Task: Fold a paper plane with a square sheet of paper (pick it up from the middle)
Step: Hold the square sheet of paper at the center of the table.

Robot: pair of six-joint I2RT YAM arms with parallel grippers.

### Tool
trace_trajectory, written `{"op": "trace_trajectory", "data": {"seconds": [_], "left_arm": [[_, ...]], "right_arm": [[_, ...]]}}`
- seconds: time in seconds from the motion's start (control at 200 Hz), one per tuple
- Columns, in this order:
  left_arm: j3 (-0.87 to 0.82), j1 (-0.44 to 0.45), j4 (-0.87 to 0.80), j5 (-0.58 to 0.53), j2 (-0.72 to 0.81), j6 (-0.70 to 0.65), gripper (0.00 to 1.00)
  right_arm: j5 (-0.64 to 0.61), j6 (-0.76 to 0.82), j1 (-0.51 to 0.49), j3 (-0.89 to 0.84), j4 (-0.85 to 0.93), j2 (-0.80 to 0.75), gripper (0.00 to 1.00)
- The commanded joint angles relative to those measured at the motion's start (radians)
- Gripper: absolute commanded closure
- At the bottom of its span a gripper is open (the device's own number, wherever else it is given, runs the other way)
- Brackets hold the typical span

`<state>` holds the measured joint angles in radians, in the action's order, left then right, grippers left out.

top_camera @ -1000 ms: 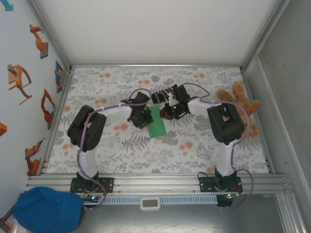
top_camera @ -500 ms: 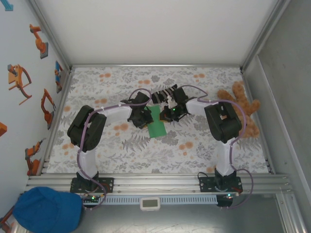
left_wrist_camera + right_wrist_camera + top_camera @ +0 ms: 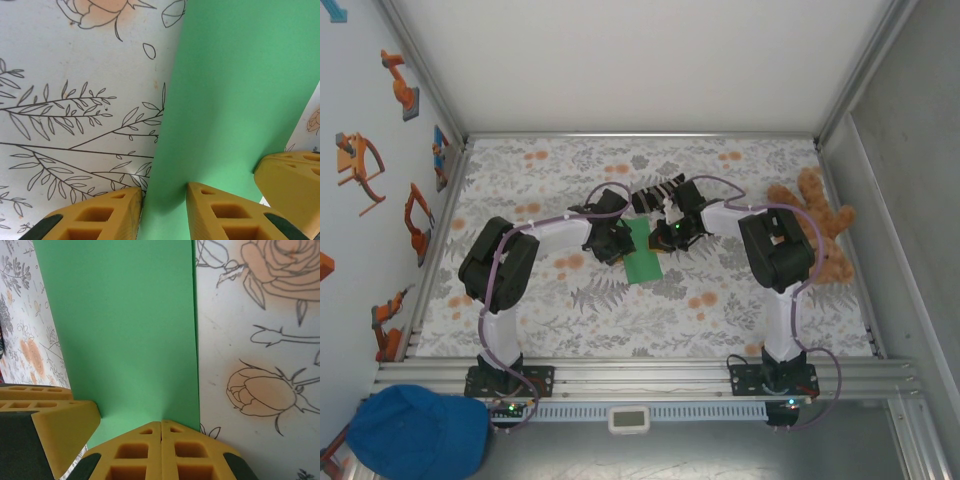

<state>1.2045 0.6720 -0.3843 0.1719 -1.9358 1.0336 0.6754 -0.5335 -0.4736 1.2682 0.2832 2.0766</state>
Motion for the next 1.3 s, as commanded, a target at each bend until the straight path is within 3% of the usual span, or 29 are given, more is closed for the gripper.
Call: {"op": "trace_trajectory", "data": {"seconds": [0.0,0.245,0.421,0.511,0.661,0.791,0.931,1.297], "left_arm": [[-0.051,0.016,-0.055,-0.053,-0.093,-0.029,0.67],[-0.009,0.002,-0.045,-0.082,0.106,-0.082,0.51],[-0.023,-0.014,-0.028,-0.080,0.208,-0.091,0.50],[-0.032,-0.011,0.080,0.043,0.202,-0.088,0.54],[0.000,0.006,0.206,0.184,0.112,-0.051,0.70],[0.013,0.003,0.236,0.194,0.050,-0.014,0.88],[0.015,0.000,0.230,0.186,0.001,-0.007,1.00],[-0.016,-0.019,0.192,0.189,-0.050,-0.017,1.00]], "right_arm": [[-0.099,0.033,-0.007,-0.013,0.101,0.063,1.00],[-0.151,0.028,-0.007,-0.048,0.123,0.080,1.00],[-0.178,-0.010,-0.007,-0.072,0.103,0.083,1.00],[-0.192,-0.042,-0.007,-0.084,0.089,0.080,1.00],[-0.199,-0.069,-0.007,-0.088,0.076,0.089,1.00],[-0.222,-0.053,-0.007,-0.080,0.097,0.091,1.00],[-0.235,-0.042,-0.006,-0.068,0.120,0.091,1.00],[-0.288,-0.043,-0.007,-0.050,0.170,0.113,1.00]]}}
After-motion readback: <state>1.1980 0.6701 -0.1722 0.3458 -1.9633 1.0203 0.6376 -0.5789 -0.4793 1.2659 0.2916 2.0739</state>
